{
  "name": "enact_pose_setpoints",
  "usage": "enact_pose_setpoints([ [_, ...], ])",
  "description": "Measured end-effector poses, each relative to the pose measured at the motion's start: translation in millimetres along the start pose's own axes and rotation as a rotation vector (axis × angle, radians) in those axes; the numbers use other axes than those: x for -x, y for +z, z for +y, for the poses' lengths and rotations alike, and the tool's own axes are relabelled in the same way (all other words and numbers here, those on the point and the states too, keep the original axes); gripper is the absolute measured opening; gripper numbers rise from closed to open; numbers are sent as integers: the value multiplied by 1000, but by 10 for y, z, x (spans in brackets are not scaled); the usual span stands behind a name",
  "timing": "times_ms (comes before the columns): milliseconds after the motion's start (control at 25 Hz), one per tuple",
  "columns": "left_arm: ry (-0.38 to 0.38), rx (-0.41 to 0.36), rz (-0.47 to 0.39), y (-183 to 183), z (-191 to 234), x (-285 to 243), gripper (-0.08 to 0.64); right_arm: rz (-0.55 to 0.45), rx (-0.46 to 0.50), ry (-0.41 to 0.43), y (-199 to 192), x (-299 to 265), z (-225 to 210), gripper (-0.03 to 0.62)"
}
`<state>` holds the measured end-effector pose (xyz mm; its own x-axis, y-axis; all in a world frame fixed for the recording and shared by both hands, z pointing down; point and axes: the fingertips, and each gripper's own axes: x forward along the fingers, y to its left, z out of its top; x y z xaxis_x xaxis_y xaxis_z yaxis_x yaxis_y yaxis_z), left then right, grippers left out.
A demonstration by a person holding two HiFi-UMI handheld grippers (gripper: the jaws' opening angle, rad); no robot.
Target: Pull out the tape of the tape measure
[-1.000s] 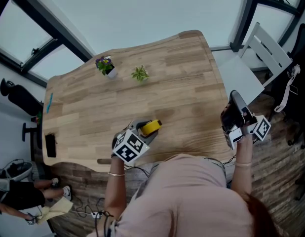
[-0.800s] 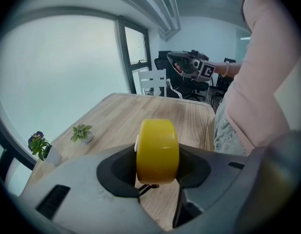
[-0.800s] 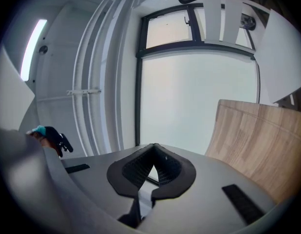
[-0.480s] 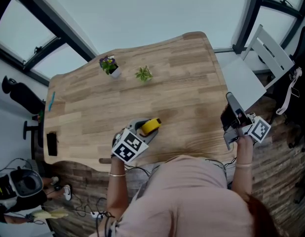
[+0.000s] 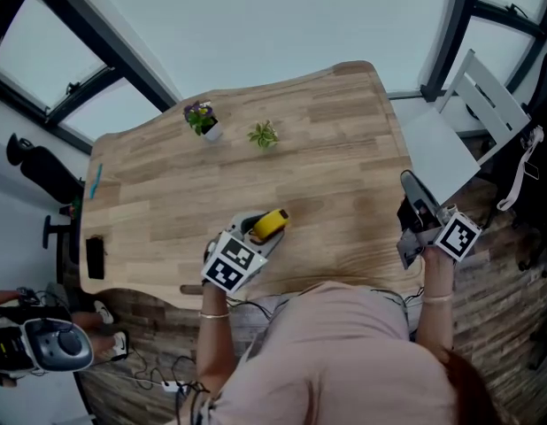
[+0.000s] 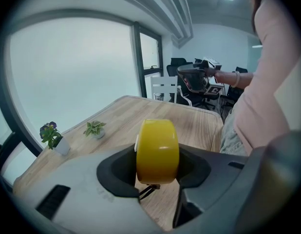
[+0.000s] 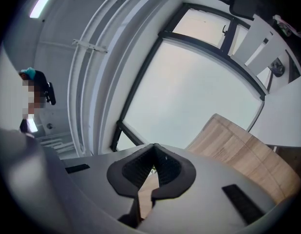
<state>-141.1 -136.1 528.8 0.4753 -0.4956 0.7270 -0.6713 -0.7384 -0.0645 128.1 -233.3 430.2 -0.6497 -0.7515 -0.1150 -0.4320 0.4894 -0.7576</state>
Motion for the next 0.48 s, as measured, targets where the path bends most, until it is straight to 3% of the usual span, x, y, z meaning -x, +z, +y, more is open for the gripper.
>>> enact_pose_setpoints([
  [480,67,121,-24,-26,105,-90,172,82,80,-50,-189,-128,29,-2],
])
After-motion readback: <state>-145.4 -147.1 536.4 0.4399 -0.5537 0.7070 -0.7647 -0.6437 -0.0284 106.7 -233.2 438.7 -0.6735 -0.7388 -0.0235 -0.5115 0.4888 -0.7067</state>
